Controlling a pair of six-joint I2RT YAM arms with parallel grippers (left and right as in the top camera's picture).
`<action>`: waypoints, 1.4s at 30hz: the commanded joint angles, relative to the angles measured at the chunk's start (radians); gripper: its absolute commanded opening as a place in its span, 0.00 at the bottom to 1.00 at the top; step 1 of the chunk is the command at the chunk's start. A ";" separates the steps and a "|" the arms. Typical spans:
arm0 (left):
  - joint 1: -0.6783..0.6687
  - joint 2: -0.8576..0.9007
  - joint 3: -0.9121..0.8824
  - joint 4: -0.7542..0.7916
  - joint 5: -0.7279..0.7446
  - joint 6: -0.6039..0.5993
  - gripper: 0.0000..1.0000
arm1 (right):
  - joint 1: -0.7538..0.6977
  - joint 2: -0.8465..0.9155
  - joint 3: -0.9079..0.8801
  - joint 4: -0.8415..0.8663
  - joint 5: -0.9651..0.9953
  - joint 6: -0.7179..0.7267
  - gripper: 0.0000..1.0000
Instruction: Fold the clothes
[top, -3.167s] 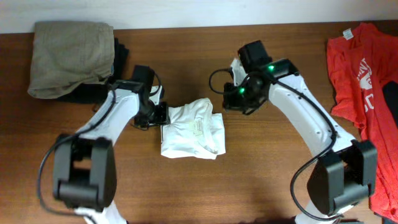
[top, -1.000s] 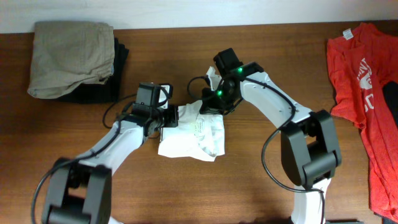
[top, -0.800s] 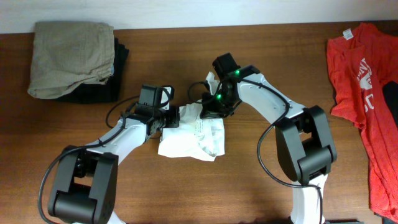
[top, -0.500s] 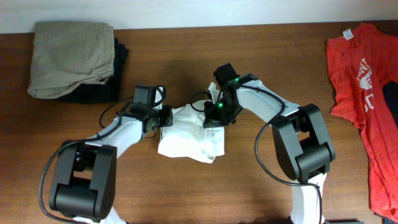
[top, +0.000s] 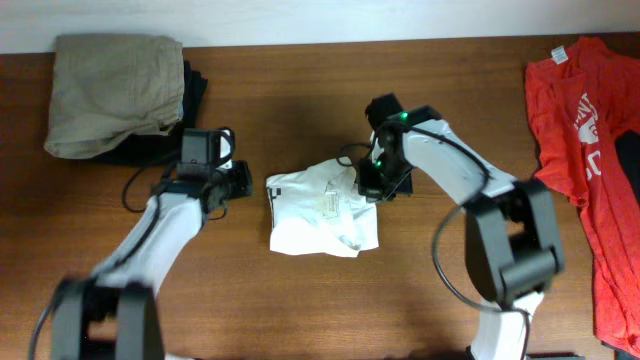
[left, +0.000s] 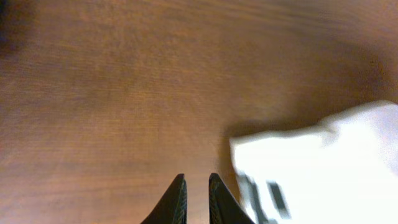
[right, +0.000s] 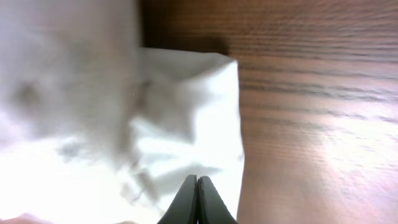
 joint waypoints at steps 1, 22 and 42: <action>-0.004 -0.180 0.000 -0.142 0.040 0.005 0.14 | 0.018 -0.122 0.037 -0.024 0.001 0.004 0.04; -0.180 0.182 -0.006 -0.258 0.332 0.081 0.14 | 0.086 -0.090 -0.244 0.259 -0.282 -0.071 0.04; -0.081 0.182 0.006 -0.372 0.103 0.081 0.08 | 0.012 -0.098 -0.369 0.277 -0.037 0.031 0.04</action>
